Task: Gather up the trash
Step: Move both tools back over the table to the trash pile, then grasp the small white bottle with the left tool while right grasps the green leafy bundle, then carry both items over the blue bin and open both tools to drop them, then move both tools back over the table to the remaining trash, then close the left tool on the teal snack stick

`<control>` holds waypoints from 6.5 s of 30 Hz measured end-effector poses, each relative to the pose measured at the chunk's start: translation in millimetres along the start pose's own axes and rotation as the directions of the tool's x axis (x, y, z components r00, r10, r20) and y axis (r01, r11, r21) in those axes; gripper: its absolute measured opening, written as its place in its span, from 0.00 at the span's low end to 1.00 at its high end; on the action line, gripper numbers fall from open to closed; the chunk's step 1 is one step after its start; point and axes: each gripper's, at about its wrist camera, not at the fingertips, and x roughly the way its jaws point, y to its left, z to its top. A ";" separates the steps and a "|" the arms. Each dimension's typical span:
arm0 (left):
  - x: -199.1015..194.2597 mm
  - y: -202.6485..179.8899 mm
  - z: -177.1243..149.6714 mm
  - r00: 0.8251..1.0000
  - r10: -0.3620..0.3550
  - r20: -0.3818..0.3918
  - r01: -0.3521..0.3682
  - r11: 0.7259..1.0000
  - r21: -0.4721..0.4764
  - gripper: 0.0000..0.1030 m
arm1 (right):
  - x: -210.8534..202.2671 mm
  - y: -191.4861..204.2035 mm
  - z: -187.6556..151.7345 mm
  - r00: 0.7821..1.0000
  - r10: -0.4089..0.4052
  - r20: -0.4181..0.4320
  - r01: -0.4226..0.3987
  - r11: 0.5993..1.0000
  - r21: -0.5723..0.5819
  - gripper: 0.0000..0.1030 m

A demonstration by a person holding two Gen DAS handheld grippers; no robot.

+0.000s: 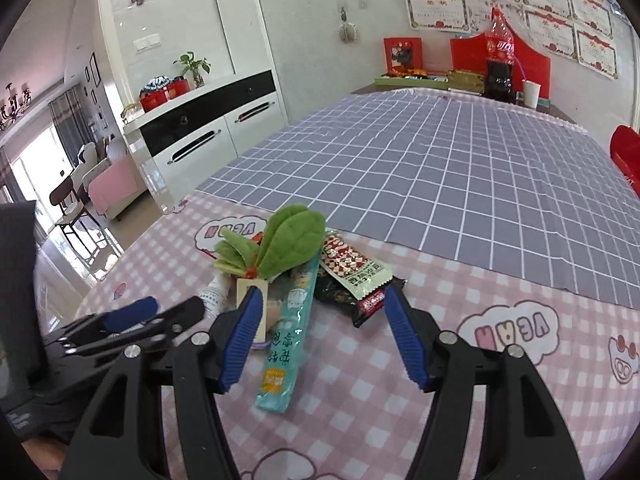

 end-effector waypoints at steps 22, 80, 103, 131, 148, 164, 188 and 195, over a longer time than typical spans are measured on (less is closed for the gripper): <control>-34.3 70.0 4.1 0.989 0.066 0.129 -0.045 0.986 -0.160 0.24 | 77.0 61.4 26.2 0.992 -0.017 -0.125 0.004 0.994 -0.105 0.46; -159.4 434.6 -150.8 0.931 0.365 0.001 -0.282 0.721 -0.633 0.24 | 74.8 498.8 -125.0 0.820 0.424 -0.385 -0.565 0.708 -0.422 0.35; -128.8 423.9 -144.5 0.938 0.345 -0.038 -0.299 0.750 -0.590 0.25 | 85.9 475.7 -113.3 0.880 0.395 -0.266 -0.475 0.766 -0.434 0.56; -190.0 369.6 -109.5 0.852 0.513 0.106 -0.396 0.762 -0.512 0.67 | 37.0 424.1 -73.0 0.905 0.412 -0.105 -0.420 0.824 -0.381 0.58; -202.1 243.8 -65.1 0.872 0.421 0.248 -0.330 0.882 -0.337 0.67 | -31.7 300.1 -28.8 0.935 0.347 0.077 -0.310 0.902 -0.300 0.58; -97.6 30.0 -18.2 0.983 0.059 0.175 -0.057 0.998 -0.018 0.67 | -44.6 45.4 -2.6 0.993 -0.016 0.116 0.020 0.999 -0.033 0.59; 26.6 -89.3 -5.0 0.998 -0.016 -0.065 0.023 0.994 0.108 0.26 | -2.6 -69.6 2.8 0.999 -0.029 -0.038 0.031 0.999 0.033 0.59; -3.0 -80.5 -3.6 0.995 -0.093 0.042 0.091 0.994 0.055 0.22 | 1.0 -70.3 10.5 0.999 -0.008 -0.031 0.010 0.999 0.040 0.59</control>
